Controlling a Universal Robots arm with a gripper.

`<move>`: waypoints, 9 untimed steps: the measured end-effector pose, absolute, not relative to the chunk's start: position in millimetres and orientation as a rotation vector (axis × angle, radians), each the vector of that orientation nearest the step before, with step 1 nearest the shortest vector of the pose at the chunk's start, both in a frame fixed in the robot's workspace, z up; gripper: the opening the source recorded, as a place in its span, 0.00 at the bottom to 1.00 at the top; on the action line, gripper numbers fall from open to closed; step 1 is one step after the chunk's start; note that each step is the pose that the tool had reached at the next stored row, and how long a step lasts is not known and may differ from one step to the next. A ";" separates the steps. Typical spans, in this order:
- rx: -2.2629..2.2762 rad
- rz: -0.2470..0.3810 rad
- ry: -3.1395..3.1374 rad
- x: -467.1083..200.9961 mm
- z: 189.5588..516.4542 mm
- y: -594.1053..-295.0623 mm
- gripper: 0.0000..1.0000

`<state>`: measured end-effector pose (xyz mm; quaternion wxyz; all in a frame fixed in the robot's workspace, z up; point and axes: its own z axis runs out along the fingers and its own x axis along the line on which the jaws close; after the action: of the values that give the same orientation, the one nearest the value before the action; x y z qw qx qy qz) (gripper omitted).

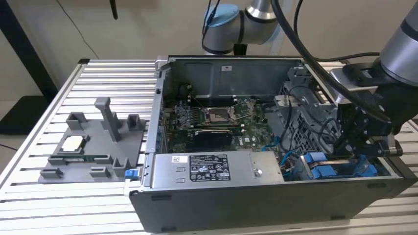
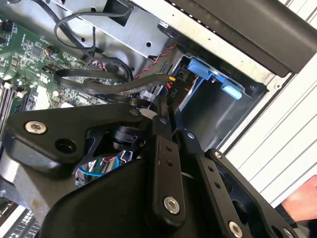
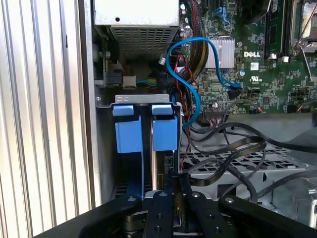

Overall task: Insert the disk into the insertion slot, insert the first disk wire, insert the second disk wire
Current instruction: 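Insert the second disk wire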

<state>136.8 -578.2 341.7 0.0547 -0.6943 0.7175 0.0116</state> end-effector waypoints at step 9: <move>-2.108 0.034 2.178 136.7 337.3 -578.3 0.18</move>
<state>136.7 -578.3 337.3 0.0552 -0.6943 0.7175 0.0111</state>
